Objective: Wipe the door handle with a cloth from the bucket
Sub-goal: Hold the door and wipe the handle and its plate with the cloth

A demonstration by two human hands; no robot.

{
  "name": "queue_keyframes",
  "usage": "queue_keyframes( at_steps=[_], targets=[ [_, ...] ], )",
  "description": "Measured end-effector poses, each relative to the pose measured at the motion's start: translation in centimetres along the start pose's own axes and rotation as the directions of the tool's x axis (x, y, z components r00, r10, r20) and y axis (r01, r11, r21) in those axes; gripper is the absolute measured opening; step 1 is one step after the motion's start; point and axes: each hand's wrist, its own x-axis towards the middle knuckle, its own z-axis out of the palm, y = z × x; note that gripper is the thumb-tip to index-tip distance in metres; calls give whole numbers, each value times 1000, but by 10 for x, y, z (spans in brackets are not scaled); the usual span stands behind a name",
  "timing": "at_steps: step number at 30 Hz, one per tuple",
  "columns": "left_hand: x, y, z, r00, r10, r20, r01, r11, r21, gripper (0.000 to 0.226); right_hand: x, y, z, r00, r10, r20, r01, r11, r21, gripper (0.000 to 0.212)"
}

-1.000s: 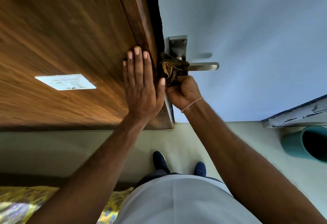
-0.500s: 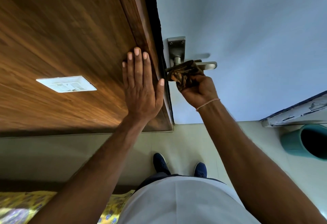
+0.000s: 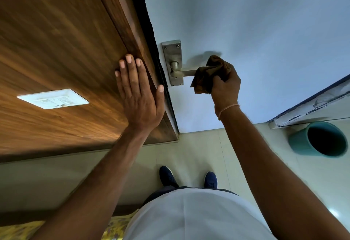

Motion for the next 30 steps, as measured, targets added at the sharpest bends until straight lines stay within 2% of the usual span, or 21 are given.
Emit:
queue_keyframes(
  at_steps=[2,4,5,6,7,8,10,12,15,19,23,27,30],
  targets=[
    [0,1,1,1000,-1,-5,1,1000,2,76,-3,-2,0,996,-92,3,92,991,-99,53],
    [1,1,3,1000,-5,-10,6,1000,10,76,-3,-8,3,975,-219,25,219,944,-247,43],
    [1,2,3,1000,-8,-14,8,1000,15,76,0,-11,5,942,-328,72,329,858,-394,31],
    [1,3,4,1000,-10,-18,10,1000,19,77,1,-17,5,890,-426,162,442,722,-533,20],
    [1,3,5,1000,-12,-21,12,1000,22,77,4,-20,6,828,-495,263,532,546,-648,13],
    [1,4,6,1000,-15,-23,15,1000,23,77,5,-24,9,780,-513,358,580,381,-719,16],
    [1,3,7,1000,-19,-24,19,1000,19,78,0,-38,22,746,-415,520,631,191,-752,26],
    [1,1,6,1000,-17,-20,18,1000,12,78,-7,-53,39,725,-306,617,669,98,-737,30],
    [0,0,2,1000,-3,-11,3,1000,0,77,-4,-68,54,724,-158,672,678,-14,-735,36],
    [1,0,3,1000,-10,-13,10,1000,7,77,3,-84,64,739,65,671,674,-45,-737,29],
    [0,1,5,1000,-13,-22,14,1000,9,78,17,-92,66,737,217,640,644,61,-763,31],
    [-1,0,5,1000,-14,-19,14,1000,8,78,20,-84,54,715,168,679,662,150,-734,30],
    [0,0,5,1000,-15,-24,15,1000,4,78,17,-68,43,671,-21,741,735,154,-661,13]
  ],
)
